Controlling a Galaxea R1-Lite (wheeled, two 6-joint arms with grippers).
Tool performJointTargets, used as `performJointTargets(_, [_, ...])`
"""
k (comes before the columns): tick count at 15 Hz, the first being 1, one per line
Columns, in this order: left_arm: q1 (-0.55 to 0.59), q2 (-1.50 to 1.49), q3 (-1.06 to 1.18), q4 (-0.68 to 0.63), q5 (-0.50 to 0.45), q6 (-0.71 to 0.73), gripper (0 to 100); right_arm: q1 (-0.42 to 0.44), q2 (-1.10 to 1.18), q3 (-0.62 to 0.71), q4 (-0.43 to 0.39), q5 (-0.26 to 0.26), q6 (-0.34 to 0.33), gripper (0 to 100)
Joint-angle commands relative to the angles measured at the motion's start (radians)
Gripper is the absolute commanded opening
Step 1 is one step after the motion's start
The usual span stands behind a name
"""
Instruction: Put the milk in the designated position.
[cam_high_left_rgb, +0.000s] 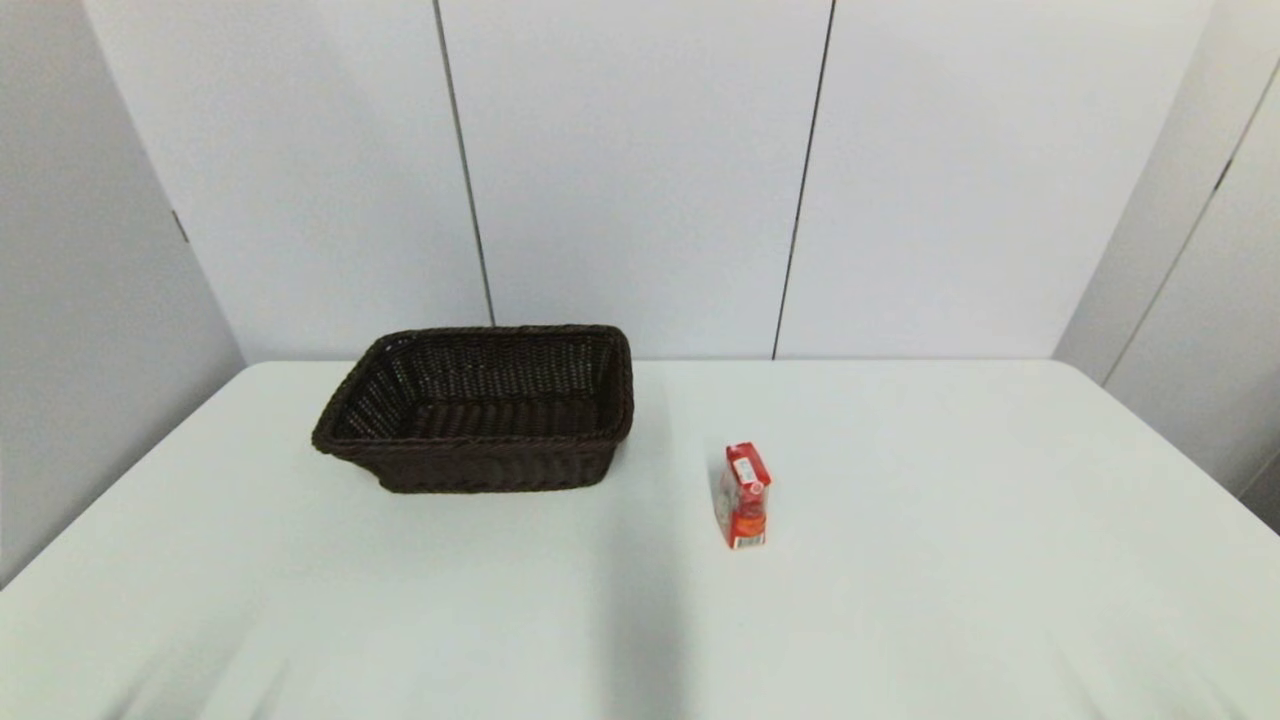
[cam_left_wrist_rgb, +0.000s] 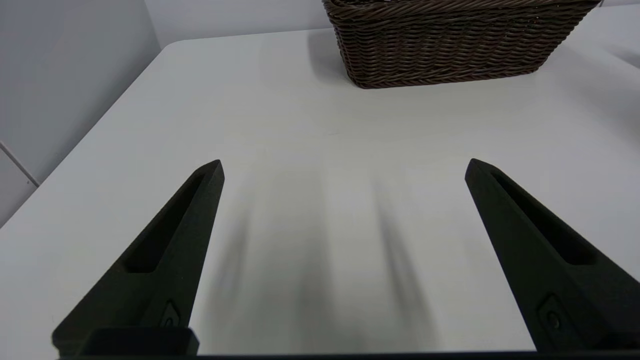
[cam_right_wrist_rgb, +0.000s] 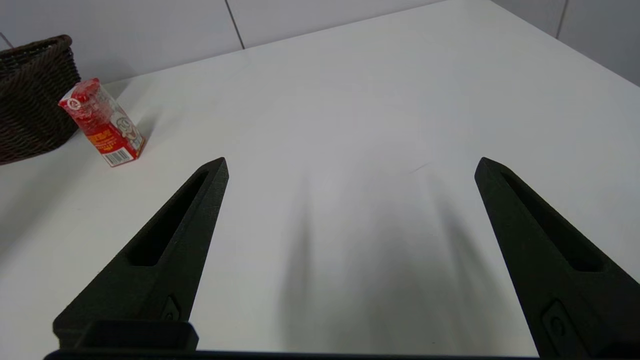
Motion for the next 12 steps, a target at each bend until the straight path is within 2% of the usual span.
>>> performJointTargets(1, [0.000, 0.000, 0.000, 0.000, 0.000, 0.000, 100, 0.000, 0.001, 0.000, 0.000, 0.001, 0.000, 100])
performJointTargets(9, [0.000, 0.000, 0.000, -0.001, 0.003, -0.006, 100, 0.000, 0.002, 0.000, 0.000, 0.001, 0.000, 100])
performJointTargets(12, [0.000, 0.000, 0.000, -0.003, 0.053, -0.073, 100, 0.000, 0.001, 0.000, 0.000, -0.001, 0.000, 100])
